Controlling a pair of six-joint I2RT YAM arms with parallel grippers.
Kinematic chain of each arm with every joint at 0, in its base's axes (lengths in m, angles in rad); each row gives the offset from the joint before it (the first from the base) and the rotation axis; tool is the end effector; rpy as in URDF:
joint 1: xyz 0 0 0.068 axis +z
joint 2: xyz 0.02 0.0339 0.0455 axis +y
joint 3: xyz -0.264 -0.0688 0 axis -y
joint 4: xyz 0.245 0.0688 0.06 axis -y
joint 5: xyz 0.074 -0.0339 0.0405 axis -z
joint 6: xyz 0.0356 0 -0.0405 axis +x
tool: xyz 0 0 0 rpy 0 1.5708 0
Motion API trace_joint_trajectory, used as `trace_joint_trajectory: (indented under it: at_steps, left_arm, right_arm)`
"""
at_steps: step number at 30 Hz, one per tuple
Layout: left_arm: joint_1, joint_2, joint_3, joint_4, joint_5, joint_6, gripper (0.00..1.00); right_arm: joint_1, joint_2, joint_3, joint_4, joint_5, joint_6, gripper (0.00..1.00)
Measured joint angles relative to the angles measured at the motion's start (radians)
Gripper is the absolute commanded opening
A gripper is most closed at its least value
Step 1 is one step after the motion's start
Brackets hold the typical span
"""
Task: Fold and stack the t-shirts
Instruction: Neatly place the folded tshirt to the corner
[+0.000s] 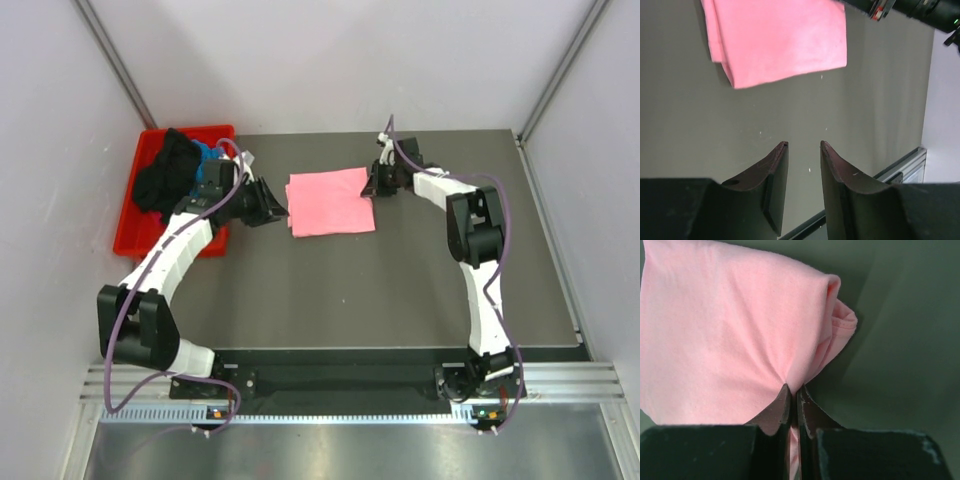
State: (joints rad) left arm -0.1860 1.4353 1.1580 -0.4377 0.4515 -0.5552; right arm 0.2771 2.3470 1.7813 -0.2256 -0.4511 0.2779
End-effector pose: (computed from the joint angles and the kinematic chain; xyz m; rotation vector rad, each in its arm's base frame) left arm 0.3081 -0.0738 0.2962 -0.1894 2.3554 -0.8913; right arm 0.4945 0.1568 0.1458 -0.2247 2.3939 0.7976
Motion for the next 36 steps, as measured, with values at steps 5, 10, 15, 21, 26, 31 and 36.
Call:
trace_joint_trajectory:
  at_steps: [5, 10, 15, 21, 26, 31, 36]
  left_arm:
    - [-0.032, 0.000, -0.048, 0.005, 0.000, -0.001, 0.37]
    - [-0.045, 0.001, -0.060, 0.013, -0.003, -0.002, 0.37]
    - [-0.068, 0.017, -0.060, 0.034, -0.016, -0.008, 0.36]
    - [-0.114, 0.060, -0.060, 0.037, -0.022, -0.016, 0.36]
    - [-0.129, 0.062, -0.054, 0.035, -0.022, -0.017, 0.37]
    - [-0.145, 0.062, -0.037, 0.038, -0.021, -0.018, 0.36]
    - [-0.162, 0.062, -0.035, 0.038, -0.014, -0.022, 0.37]
  right_arm:
    - [-0.030, 0.000, 0.005, -0.019, -0.033, -0.011, 0.00]
    - [-0.085, 0.003, 0.014, -0.037, -0.061, -0.017, 0.00]
    - [-0.151, 0.004, 0.022, -0.061, -0.081, -0.032, 0.00]
    - [-0.255, 0.033, 0.127, -0.131, -0.084, -0.072, 0.00]
    - [-0.346, 0.106, 0.275, -0.211, -0.038, -0.134, 0.00]
    - [-0.425, 0.185, 0.397, -0.263, 0.011, -0.177, 0.00]
    - [-0.491, 0.228, 0.486, -0.281, 0.022, -0.171, 0.00]
